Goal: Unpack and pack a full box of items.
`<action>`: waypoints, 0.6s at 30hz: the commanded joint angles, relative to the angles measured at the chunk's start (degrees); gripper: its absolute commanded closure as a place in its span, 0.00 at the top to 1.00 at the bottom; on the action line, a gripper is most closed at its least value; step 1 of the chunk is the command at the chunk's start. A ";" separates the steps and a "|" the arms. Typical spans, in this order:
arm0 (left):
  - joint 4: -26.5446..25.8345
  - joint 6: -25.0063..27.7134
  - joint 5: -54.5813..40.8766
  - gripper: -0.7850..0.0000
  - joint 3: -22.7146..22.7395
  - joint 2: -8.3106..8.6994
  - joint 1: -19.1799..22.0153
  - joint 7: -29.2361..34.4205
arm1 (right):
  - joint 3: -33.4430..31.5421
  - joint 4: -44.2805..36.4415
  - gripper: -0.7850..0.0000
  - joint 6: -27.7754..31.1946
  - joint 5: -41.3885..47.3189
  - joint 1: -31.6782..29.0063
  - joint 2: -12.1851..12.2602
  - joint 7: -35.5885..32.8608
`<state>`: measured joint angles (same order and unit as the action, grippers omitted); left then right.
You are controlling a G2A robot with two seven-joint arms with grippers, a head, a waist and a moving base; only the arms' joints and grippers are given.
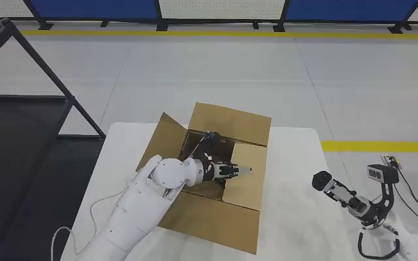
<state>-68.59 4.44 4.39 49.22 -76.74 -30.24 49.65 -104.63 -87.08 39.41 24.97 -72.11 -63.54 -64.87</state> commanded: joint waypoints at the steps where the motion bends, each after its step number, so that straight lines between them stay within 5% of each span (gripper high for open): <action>1: 0.02 1.26 -0.71 1.00 0.40 -0.14 0.43 -0.84 | 0.05 -0.66 1.00 0.01 -0.14 -0.24 0.21 0.01; 11: -10.06 4.16 -2.59 1.00 5.48 1.16 -3.22 -0.74 | 0.54 -3.62 1.00 0.91 -0.72 -1.54 1.21 0.91; 18: -14.48 6.98 -1.86 1.00 2.35 0.20 -5.06 -6.83 | -0.22 -8.82 1.00 1.07 0.47 -4.94 2.51 1.07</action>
<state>-83.30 10.84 2.30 52.84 -76.18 -35.41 44.19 -104.68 -95.08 40.76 25.03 -76.37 -61.31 -63.52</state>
